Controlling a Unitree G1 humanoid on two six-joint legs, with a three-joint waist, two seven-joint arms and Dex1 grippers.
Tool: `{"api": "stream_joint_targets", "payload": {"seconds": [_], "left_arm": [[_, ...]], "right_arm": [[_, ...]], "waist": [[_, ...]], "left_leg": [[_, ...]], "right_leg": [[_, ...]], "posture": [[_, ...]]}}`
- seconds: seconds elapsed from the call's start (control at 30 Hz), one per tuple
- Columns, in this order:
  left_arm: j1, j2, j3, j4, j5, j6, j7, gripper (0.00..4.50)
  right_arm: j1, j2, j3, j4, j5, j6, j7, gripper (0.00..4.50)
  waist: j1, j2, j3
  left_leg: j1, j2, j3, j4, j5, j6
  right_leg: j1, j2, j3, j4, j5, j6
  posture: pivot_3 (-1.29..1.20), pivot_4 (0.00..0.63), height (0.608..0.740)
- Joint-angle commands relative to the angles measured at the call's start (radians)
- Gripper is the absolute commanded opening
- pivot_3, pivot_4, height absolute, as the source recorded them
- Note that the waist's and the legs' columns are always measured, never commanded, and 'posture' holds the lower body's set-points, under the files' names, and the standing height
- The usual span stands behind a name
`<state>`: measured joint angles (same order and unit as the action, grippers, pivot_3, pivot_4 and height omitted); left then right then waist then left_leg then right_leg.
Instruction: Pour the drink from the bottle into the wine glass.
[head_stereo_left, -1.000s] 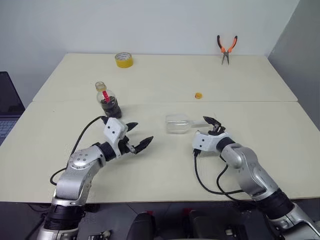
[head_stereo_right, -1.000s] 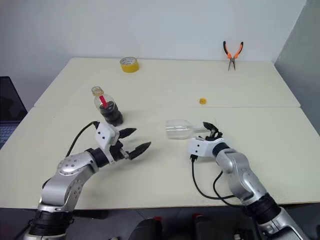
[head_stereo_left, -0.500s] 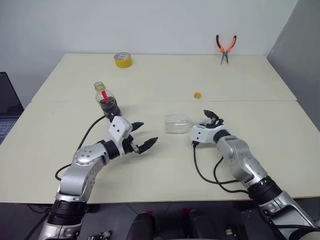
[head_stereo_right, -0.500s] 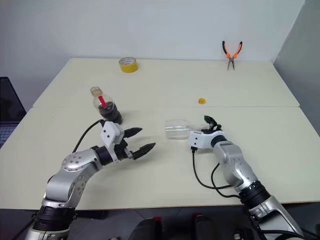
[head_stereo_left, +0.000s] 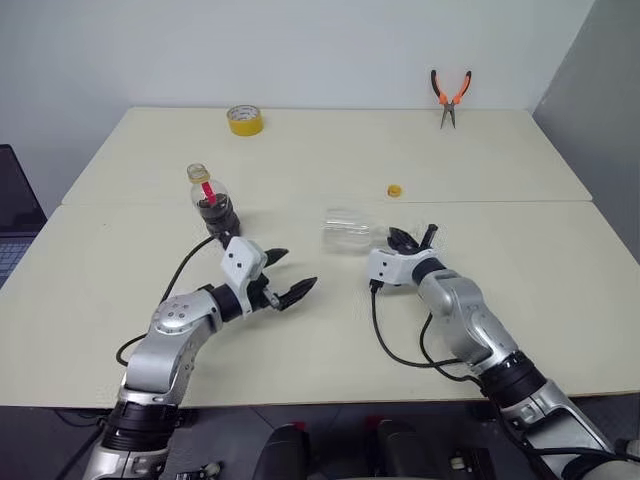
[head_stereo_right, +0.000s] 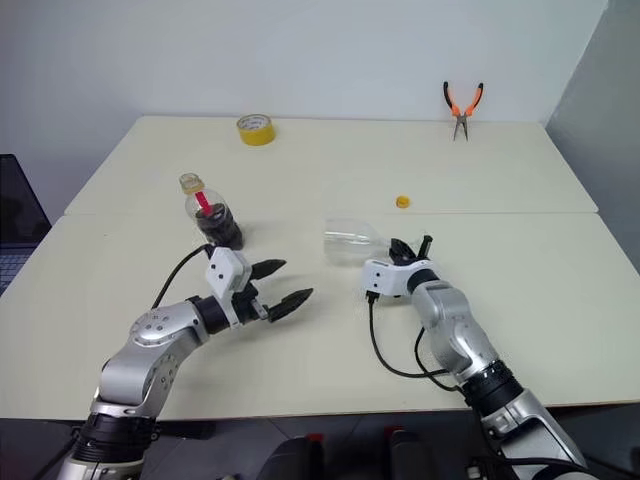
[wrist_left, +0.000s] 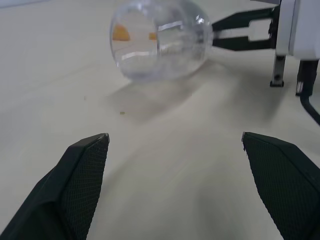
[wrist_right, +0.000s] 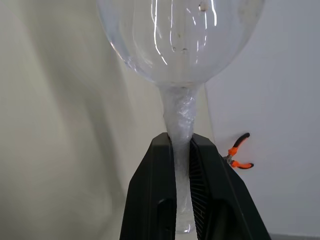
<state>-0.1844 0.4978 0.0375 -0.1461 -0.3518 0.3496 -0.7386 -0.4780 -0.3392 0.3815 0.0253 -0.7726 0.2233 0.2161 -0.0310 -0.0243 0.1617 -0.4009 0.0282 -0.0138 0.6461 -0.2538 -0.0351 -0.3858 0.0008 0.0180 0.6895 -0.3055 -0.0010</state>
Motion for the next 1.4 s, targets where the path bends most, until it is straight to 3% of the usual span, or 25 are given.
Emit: {"api": "stream_joint_targets", "payload": {"seconds": [0.03, 0.23, 0.43, 0.87, 1.2, 1.4], "left_arm": [[0.028, 0.006, 0.049, -0.027, -0.039, -0.024, -0.019, 4.50], [0.104, 0.097, 0.103, -0.057, -0.176, 0.061, -0.178, 4.50], [0.085, 0.147, 0.144, -0.052, -0.199, 0.072, -0.188, 4.50], [0.067, 0.164, 0.181, -0.085, -0.195, 0.064, -0.181, 4.50], [0.059, 0.151, 0.160, -0.089, -0.182, 0.057, -0.170, 4.50], [0.048, 0.148, 0.143, -0.085, -0.176, 0.055, -0.165, 4.50]], "right_arm": [[0.005, 0.069, -0.101, -0.119, 0.162, -0.090, -0.054, 0.13], [0.094, 0.273, -0.242, -0.097, 0.675, -0.242, 0.089, 0.13], [0.112, 0.334, -0.257, 0.031, 0.872, -0.338, 0.208, 0.13], [-0.043, 0.386, -0.244, 0.489, 0.897, -0.589, 0.337, 0.13], [-0.023, 0.370, -0.247, 0.545, 0.904, -0.645, 0.374, 0.13], [-0.013, 0.362, -0.249, 0.519, 0.901, -0.635, 0.371, 2.06]], "waist": [[-0.001, 0.000, 0.000], [-0.001, 0.000, 0.000], [0.003, 0.001, 0.000], [-0.001, 0.001, 0.001], [-0.001, 0.001, 0.001], [0.000, 0.001, 0.001]], "left_leg": [[0.000, 0.000, 0.000, 0.000, 0.000, 0.000], [0.000, 0.001, 0.000, 0.000, 0.000, 0.000], [0.000, 0.000, -0.001, 0.000, 0.000, 0.001], [0.001, 0.000, 0.000, 0.000, 0.000, 0.000], [0.001, 0.000, 0.000, 0.000, 0.000, 0.000], [0.001, 0.001, 0.000, 0.000, 0.000, 0.000]], "right_leg": [[0.000, 0.000, 0.000, 0.000, 0.000, 0.000], [0.000, 0.000, 0.000, 0.000, 0.000, 0.000], [0.001, -0.001, -0.001, 0.000, 0.000, 0.000], [0.000, 0.000, -0.001, 0.001, 0.000, -0.001], [0.000, 0.000, -0.001, 0.001, 0.000, -0.001], [0.000, 0.000, -0.001, 0.001, 0.000, -0.001]], "posture": [[0.00, 0.150, 0.740], [0.00, 0.150, 0.740], [0.00, 0.150, 0.740], [0.00, 0.150, 0.740], [0.00, 0.150, 0.740], [0.00, 0.150, 0.740]]}}
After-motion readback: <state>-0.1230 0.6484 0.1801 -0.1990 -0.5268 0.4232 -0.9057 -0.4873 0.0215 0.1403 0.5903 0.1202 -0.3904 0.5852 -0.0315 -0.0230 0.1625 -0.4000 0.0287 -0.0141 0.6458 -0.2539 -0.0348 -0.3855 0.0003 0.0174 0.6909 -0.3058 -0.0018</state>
